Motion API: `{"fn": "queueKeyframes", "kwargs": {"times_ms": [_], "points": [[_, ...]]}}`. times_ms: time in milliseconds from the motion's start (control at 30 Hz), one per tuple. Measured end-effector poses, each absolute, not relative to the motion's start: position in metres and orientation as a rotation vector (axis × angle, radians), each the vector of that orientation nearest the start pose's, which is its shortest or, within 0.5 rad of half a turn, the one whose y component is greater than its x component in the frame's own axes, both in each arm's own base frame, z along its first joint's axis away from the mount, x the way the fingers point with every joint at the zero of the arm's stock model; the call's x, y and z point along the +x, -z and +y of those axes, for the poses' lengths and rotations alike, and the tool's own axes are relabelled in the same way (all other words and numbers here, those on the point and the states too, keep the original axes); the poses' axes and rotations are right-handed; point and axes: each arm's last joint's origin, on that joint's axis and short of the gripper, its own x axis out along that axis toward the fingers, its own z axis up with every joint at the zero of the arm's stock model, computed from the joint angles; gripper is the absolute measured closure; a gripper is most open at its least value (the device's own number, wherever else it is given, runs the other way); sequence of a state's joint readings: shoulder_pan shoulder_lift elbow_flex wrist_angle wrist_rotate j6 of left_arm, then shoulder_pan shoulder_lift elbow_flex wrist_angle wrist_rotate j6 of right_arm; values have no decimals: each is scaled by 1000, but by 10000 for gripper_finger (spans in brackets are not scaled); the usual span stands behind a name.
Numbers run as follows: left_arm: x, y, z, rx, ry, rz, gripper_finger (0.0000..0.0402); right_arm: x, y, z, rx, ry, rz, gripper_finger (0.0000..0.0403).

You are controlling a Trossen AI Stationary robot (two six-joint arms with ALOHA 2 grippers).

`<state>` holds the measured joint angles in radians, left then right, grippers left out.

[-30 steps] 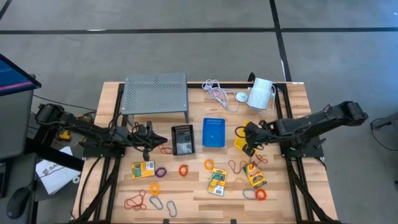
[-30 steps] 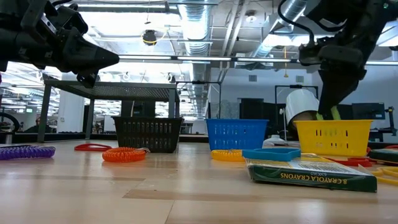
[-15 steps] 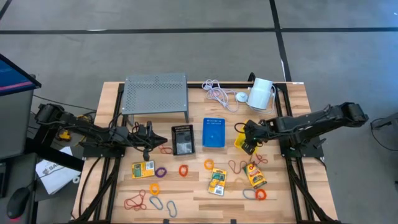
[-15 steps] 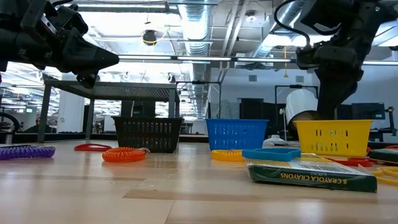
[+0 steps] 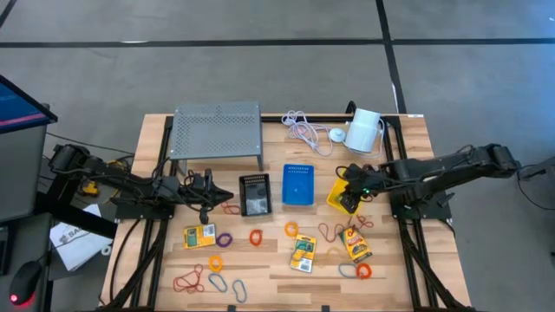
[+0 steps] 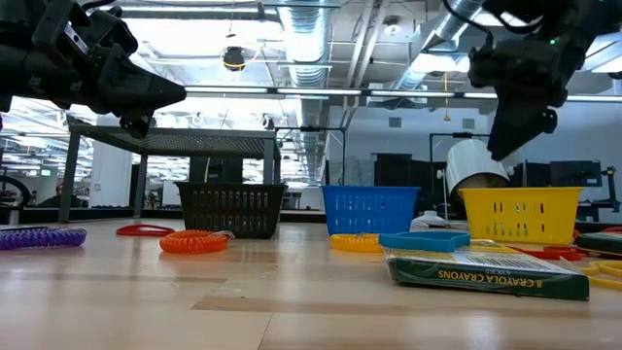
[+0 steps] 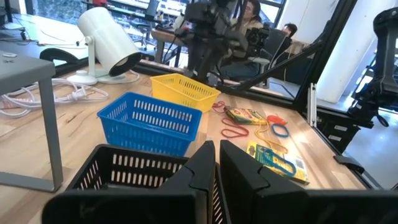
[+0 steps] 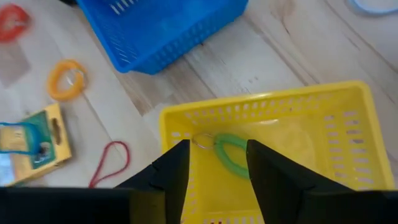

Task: Pick & Place Office Desk Supplies
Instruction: Put the red rubber band into the blue basket

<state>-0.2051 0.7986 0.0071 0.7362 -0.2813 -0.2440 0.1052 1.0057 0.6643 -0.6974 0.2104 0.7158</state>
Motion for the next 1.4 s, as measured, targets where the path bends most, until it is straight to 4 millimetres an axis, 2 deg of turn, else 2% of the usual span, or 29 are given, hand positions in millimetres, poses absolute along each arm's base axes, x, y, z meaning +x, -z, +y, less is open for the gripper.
{"fn": "queueKeyframes", "kwargs": {"times_ms": [133, 333, 500, 733, 833, 1033, 1267, 1400], "points": [[145, -155, -22, -231, -83, 43, 381, 173, -232, 18, 510, 380, 837, 272], [145, -155, -22, -231, -83, 44, 380, 162, -248, 37, 566, 211, 751, 289], [145, -155, -22, -231, -84, 45, 360, 158, -247, 55, 589, 145, 780, 295], [145, -156, -22, -308, -84, 32, 299, 162, -234, 73, 534, 135, 857, 309], [147, -161, -23, -316, -76, 15, 278, 165, -236, 80, 517, 130, 896, 318], [154, -171, -30, -316, -41, 14, 262, 164, -244, 96, 462, 141, 1001, 338], [168, -173, -35, -298, -41, 62, 261, 142, -222, 106, 465, 365, 1255, 338], [175, -174, -37, -265, -30, 82, 261, 135, -217, 113, 462, 409, 1306, 319]]}}
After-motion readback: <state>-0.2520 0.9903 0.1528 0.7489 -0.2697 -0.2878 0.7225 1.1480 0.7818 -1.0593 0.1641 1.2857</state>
